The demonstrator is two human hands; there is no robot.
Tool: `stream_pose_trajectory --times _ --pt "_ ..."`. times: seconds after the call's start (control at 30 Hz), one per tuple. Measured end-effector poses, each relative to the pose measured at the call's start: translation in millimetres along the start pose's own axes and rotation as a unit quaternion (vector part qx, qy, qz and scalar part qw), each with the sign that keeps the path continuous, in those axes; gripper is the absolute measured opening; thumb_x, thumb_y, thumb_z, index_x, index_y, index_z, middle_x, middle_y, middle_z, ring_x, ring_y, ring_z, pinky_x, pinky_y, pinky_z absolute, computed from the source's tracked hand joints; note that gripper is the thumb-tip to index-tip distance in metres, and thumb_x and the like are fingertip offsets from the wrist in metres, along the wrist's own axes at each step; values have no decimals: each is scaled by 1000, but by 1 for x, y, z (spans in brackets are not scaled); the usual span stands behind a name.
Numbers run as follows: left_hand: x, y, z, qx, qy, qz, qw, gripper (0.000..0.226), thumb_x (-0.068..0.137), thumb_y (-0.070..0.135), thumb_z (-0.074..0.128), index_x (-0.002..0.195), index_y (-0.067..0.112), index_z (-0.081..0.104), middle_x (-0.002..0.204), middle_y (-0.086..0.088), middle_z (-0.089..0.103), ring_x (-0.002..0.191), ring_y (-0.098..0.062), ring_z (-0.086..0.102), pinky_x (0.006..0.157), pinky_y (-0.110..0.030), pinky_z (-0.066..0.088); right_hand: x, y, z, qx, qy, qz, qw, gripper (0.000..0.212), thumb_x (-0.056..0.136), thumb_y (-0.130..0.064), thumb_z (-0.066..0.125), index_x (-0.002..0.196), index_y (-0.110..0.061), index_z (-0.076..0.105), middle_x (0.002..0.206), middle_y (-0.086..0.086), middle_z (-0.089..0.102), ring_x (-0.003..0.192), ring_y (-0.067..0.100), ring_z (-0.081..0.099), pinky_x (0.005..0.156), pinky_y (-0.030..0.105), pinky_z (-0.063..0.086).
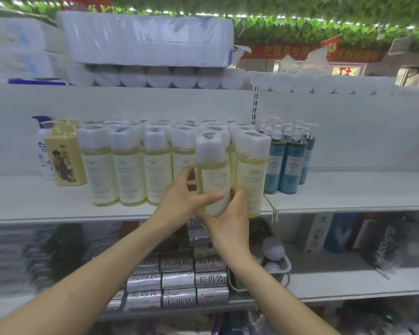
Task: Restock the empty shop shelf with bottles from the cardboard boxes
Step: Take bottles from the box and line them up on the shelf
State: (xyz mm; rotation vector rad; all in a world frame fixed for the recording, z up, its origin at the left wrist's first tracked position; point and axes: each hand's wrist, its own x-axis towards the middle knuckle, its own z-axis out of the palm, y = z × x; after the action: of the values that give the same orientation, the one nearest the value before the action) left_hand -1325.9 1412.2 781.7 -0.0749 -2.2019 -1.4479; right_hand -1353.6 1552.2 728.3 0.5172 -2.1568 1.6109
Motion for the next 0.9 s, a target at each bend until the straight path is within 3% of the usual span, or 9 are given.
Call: stream_pose_trajectory --times 0.2,0.37,0.5,0.57,0.7,0.77,0.83,0.9 --pt "8 -2 -6 -52 21 -18 998 78 57 51 96 126 29 67 117 11 79 109 -11 75 94 -45 63 -4 -1 0 -8 -14 -36 999 79 77 -50 89 131 -35 34 127 -8 49 120 21 55 95 48 56" --pt "14 -6 -23 -95 -17 -15 995 66 66 41 95 126 27 71 120 6 80 111 -14 76 93 -45 62 -5 4 -10 45 -114 -10 992 72 89 -54 77 149 -39 41 139 -18 56 127 3 56 103 43 56" --pt "13 -13 -22 -117 -33 -27 992 68 68 35 94 130 22 69 122 2 79 116 -18 75 100 -51 60 -3 3 -8 43 -87 -9 995 74 85 -48 84 147 -39 46 132 -25 59 120 -4 58 99 36 58" --pt "13 -12 -16 -97 -26 -27 995 70 65 39 95 128 26 67 119 8 79 113 -12 75 98 -46 61 -4 7 -3 33 -71 -13 997 76 84 -48 84 148 -39 44 133 -25 57 122 -4 56 100 34 57" --pt "13 -6 -2 -42 13 -21 999 71 60 50 98 121 38 65 108 23 77 97 -1 76 79 -25 64 -2 12 4 29 -71 -14 997 84 86 -49 83 155 -32 38 145 -17 52 132 2 52 108 38 53" --pt "17 -5 0 -42 19 -27 999 69 61 47 98 122 36 66 106 23 77 94 1 76 74 -21 63 2 15 3 10 -83 -33 996 81 90 -45 81 156 -33 35 146 -19 47 133 -9 46 107 25 49" --pt "21 -5 1 -51 18 -36 998 71 61 47 98 123 35 67 107 19 79 97 -1 76 78 -26 62 5 17 -4 -31 -89 -67 993 79 94 -43 78 158 -34 30 143 -24 40 129 -22 35 102 7 37" --pt "25 -7 5 -61 16 -39 997 72 61 48 98 124 34 68 111 13 80 102 -6 76 86 -37 64 6 21 -14 -66 -79 -97 990 75 98 -40 73 159 -30 31 144 -21 39 130 -18 37 101 4 36"
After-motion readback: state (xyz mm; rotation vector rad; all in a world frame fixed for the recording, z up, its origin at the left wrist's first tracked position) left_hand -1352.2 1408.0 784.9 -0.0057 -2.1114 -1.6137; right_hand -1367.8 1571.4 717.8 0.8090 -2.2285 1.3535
